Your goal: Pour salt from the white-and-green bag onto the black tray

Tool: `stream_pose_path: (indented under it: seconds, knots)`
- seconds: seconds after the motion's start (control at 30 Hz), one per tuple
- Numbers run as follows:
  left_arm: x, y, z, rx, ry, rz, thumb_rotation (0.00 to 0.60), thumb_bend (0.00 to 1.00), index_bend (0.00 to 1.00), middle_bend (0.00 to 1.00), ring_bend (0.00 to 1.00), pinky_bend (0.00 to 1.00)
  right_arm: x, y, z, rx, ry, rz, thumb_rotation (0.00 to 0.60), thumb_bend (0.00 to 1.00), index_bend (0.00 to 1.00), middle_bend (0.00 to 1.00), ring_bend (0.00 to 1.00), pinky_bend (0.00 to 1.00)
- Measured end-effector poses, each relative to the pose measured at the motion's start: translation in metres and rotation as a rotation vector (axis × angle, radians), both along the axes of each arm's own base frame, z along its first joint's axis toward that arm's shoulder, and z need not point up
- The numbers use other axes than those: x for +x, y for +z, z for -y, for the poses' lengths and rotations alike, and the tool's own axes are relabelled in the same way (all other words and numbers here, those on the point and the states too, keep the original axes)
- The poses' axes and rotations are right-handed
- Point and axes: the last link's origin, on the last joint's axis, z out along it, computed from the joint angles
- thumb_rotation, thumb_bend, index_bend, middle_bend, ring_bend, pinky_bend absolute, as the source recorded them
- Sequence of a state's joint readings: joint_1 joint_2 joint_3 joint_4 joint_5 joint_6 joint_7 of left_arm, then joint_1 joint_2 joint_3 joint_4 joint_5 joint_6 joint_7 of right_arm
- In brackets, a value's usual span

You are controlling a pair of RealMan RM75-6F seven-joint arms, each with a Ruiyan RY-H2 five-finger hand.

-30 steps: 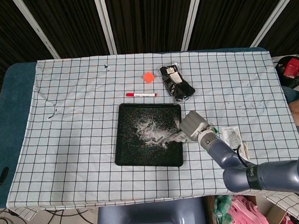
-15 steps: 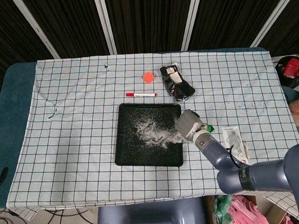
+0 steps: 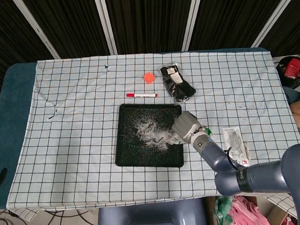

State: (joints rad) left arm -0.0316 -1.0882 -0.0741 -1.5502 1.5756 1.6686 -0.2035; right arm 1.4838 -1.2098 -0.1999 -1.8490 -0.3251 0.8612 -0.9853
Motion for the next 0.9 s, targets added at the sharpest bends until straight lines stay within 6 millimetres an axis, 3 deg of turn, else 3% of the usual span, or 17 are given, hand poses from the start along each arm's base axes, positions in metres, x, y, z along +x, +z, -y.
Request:
stream_pose_path:
  seconds: [0.53,0.9]
  knots:
    - [0.001,-0.001,0.000,0.000,0.002,-0.005,0.600,0.32,0.20,0.11,0.03,0.09,-0.014,-0.006,-0.007,0.040,-0.129,0.467,0.600,0.40,0.64,0.50,0.55,0.46]
    - [0.001,-0.003,-0.001,-0.004,0.005,-0.010,0.600,0.32,0.20,0.11,0.03,0.09,-0.045,-0.004,-0.007,0.003,-0.281,0.735,0.600,0.40,0.64,0.49,0.55,0.46]
